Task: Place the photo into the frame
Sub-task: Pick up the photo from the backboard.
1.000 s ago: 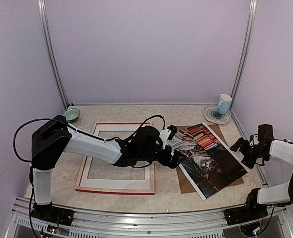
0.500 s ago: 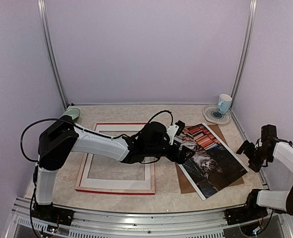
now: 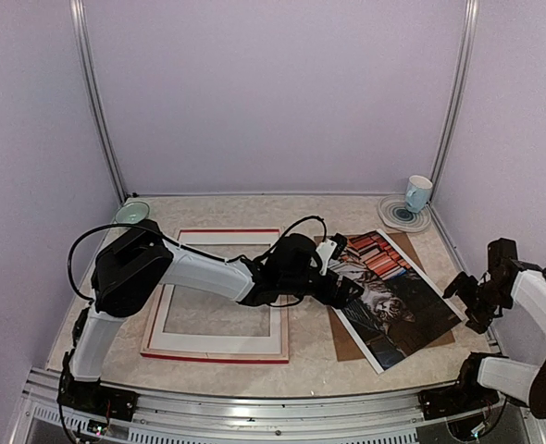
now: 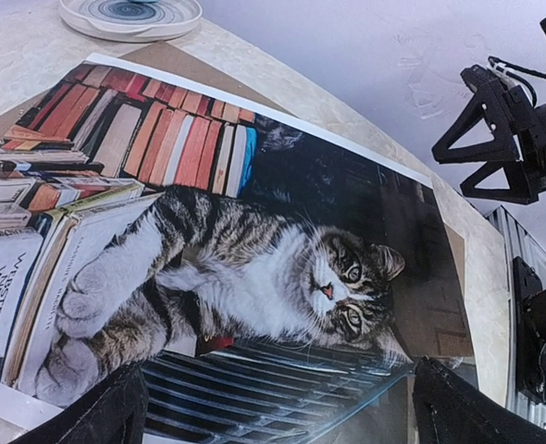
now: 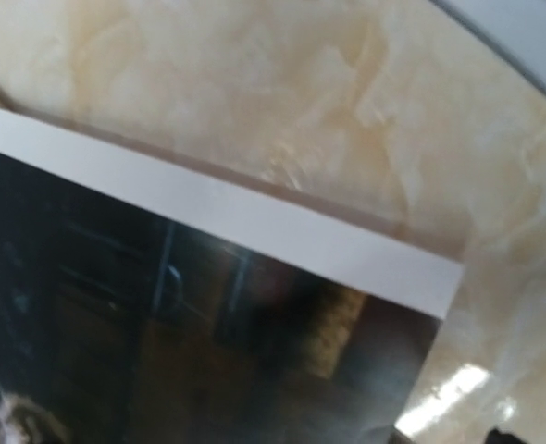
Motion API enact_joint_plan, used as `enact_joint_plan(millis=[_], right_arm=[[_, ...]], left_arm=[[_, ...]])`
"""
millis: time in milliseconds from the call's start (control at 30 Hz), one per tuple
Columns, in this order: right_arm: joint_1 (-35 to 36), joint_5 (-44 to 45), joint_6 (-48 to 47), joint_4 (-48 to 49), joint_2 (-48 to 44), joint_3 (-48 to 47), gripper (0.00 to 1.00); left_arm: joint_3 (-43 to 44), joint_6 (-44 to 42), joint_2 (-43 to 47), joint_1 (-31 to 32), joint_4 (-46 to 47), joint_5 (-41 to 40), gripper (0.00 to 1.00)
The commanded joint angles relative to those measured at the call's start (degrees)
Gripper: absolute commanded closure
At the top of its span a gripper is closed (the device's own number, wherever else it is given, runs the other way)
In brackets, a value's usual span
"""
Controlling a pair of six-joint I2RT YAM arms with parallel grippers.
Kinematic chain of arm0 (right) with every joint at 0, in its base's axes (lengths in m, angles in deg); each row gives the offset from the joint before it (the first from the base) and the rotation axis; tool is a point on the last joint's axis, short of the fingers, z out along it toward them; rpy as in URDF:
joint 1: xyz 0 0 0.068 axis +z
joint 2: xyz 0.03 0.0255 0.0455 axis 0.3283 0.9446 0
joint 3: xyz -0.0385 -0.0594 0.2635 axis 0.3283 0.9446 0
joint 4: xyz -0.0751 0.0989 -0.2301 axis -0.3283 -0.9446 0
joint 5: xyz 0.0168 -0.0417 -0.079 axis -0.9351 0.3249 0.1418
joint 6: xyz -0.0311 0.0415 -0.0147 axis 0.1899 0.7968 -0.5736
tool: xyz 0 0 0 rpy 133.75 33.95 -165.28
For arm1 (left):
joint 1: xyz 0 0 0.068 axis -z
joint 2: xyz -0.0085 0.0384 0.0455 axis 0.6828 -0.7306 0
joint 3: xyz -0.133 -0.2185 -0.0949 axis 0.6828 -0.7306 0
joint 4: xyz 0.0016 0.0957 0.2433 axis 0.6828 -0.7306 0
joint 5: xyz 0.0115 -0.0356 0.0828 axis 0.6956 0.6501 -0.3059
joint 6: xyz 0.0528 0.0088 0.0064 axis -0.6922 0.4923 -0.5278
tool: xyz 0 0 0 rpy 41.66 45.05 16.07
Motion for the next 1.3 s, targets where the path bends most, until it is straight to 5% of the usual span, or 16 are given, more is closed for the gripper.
enact_joint_plan(millis=[0,633,1267], right_arm=[[-0.7,-1.7,1.6,0.0,0.3,3.1,0.01],[-0.7,-2.2,3.0,10.3,2.7,8.5,0.01],[-0.7,-5.7,7.6,18.8,-6.5,15.4,0.01]], left_arm=[[2.7,1.1,-1.9,-0.3,1.0,1.6,0.01],[8.3,3.0,-7.8,-0.9,-1.5,3.0,0.01],[12.1,3.0,-12.4,-1.3,-4.1,4.4,0.03]])
